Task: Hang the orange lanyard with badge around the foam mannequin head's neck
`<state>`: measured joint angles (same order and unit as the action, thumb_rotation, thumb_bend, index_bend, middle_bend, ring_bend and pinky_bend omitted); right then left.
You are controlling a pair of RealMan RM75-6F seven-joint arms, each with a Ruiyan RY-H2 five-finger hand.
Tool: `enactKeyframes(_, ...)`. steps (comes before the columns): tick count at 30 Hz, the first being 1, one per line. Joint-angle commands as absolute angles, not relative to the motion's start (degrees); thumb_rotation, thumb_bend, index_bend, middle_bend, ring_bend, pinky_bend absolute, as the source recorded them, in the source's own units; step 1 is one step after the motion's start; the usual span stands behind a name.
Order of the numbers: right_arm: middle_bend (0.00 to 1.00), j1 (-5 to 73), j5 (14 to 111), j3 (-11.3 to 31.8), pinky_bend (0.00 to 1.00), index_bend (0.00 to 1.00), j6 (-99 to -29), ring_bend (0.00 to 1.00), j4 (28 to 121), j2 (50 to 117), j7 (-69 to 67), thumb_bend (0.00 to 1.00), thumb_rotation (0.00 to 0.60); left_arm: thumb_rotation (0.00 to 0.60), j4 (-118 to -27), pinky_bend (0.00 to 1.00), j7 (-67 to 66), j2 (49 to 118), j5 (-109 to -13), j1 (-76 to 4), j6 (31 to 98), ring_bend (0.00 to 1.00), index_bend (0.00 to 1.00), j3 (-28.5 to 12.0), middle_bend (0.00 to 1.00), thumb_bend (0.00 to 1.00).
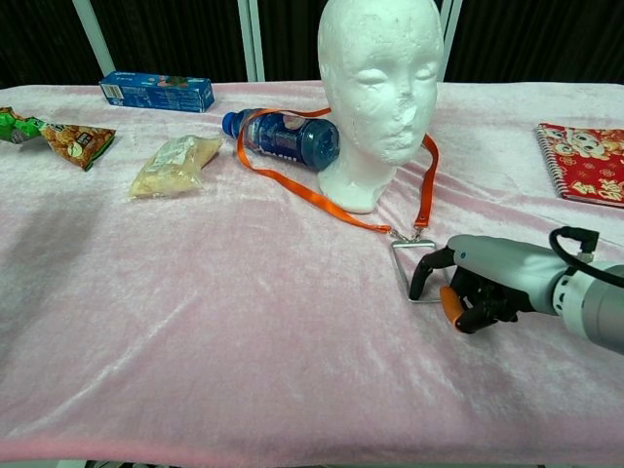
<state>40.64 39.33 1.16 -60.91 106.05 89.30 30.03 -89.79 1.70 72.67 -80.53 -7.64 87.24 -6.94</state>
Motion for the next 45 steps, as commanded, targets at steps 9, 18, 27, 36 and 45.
enactKeyframes(9, 0.83, 39.17, 41.78, -1.22, 0.77, 0.37, -62.54, 0.84, 109.3, 88.4, 30.88, 0.77, 0.6, 0.6, -89.81, 0.0, 1.57, 72.69, -80.52, -7.53, 87.25, 0.0, 0.22, -7.12, 0.01, 0.07)
enactKeyframes(18, 0.84, 36.95, 44.87, -4.45, 0.77, 0.37, -64.38, 0.84, 113.0, 86.92, 31.18, 0.77, 0.6, 0.6, -89.79, 0.0, 1.41, 72.78, -80.46, -7.48, 87.18, 0.0, 0.22, -7.25, 0.01, 0.07)
enactKeyframes(27, 0.82, 35.17, 47.35, -6.79, 0.77, 0.36, -64.79, 0.82, 114.31, 86.32, 30.92, 0.76, 0.6, 0.6, -89.93, 0.0, 1.32, 72.75, -80.52, -7.29, 87.48, 0.0, 0.22, -7.39, 0.01, 0.07)
enactKeyframes(36, 0.79, 35.09, 49.3, -6.11, 0.77, 0.22, -64.25, 0.8, 114.84, 85.75, 30.59, 0.63, 0.6, 0.6, -89.89, 0.0, 1.03, 72.92, -80.69, -7.32, 87.23, 0.0, 0.22, -7.25, 0.01, 0.07)
enactKeyframes(45, 0.78, 34.98, 49.3, -4.37, 0.76, 0.17, -64.79, 0.8, 115.76, 84.0, 29.98, 0.58, 0.6, 0.6, -89.8, 0.0, 1.05, 72.86, -80.6, -7.24, 87.31, 0.0, 0.22, -7.45, 0.01, 0.07)
